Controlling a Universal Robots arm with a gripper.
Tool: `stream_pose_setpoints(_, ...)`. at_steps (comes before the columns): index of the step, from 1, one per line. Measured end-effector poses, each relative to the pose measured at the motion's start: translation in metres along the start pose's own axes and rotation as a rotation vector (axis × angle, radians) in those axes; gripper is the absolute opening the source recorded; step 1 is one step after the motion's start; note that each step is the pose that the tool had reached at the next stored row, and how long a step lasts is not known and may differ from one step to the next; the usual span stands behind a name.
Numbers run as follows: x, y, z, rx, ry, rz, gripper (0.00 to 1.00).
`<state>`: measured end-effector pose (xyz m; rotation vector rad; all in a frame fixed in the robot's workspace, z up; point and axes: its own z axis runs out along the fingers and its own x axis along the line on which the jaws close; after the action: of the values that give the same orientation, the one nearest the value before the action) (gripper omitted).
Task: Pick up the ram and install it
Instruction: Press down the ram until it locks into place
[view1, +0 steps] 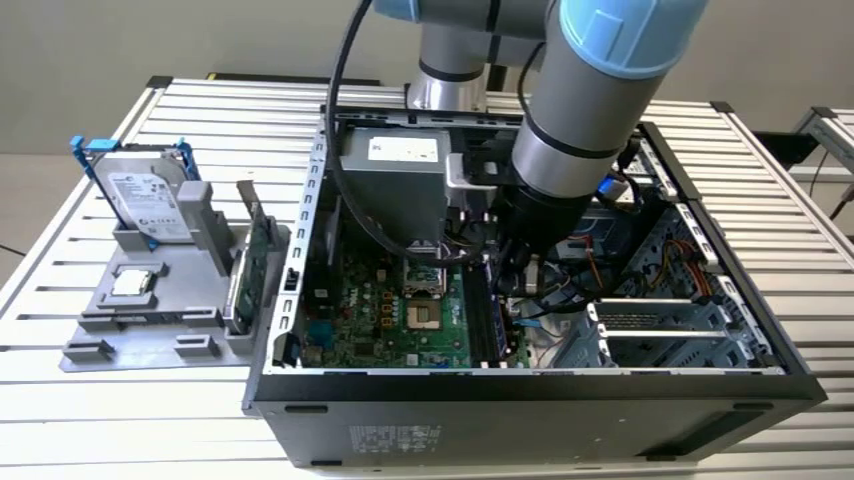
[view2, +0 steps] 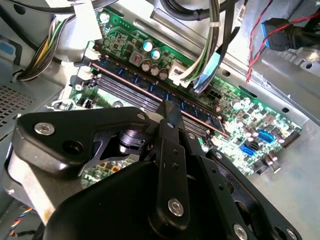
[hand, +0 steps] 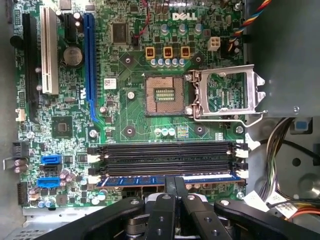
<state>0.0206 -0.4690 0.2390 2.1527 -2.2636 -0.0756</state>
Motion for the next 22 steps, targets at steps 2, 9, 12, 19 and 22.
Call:
stream_pose_setpoints(2,-0.0001,-0.0001,0.0026,0.0,0.0003,-0.003,0.0)
stream_pose_setpoints(9,0.0,-0.0004,0.0083,-0.0002,0.0006,-0.009,0.0)
stream_pose_setpoints(12,0.0,-0.0005,0.0111,-0.0002,0.0005,-0.011,0.0)
stream_pose_setpoints(19,0.0004,-0.0008,0.0182,-0.0005,0.002,-0.011,0.0)
stream_pose_setpoints(22,0.0003,-0.0009,0.0213,-0.0004,0.0015,-0.011,0.0)
